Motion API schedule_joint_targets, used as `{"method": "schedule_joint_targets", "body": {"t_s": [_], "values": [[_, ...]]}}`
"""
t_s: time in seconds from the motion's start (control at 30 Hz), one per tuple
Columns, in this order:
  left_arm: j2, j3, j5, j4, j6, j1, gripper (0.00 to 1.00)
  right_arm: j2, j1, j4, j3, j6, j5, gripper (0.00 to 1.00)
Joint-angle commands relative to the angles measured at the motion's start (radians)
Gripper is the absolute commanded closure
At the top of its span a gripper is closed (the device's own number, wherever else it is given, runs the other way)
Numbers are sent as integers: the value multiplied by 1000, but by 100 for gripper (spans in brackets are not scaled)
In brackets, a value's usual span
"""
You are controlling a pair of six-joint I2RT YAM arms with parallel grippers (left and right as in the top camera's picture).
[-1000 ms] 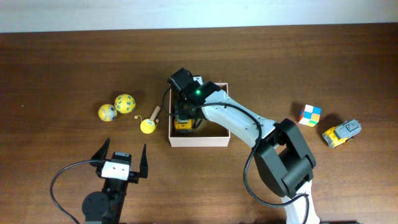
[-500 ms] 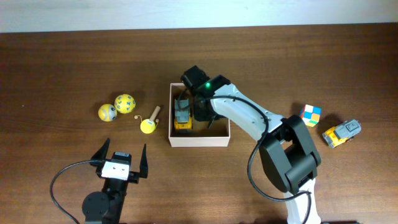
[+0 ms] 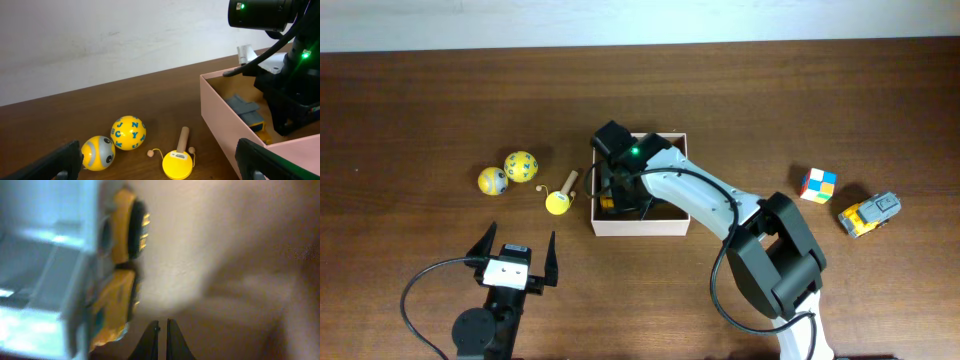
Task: Pack container
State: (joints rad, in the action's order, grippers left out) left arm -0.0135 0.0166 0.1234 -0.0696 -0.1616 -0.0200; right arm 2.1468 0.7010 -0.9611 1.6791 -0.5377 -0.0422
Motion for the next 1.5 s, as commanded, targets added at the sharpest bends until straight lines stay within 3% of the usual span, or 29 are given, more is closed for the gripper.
{"method": "schedule_joint_targets", "body": {"t_s": [0.0,0.9,1.47], "values": [[8,-8,-4,2,-13,3,1,-3,15,7,15,9,35,96],[8,-8,-4,2,-13,3,1,-3,31,116,15,6,5,96],[8,-8,-4,2,-13,3,1,-3,68,115,16,63,122,96]]}}
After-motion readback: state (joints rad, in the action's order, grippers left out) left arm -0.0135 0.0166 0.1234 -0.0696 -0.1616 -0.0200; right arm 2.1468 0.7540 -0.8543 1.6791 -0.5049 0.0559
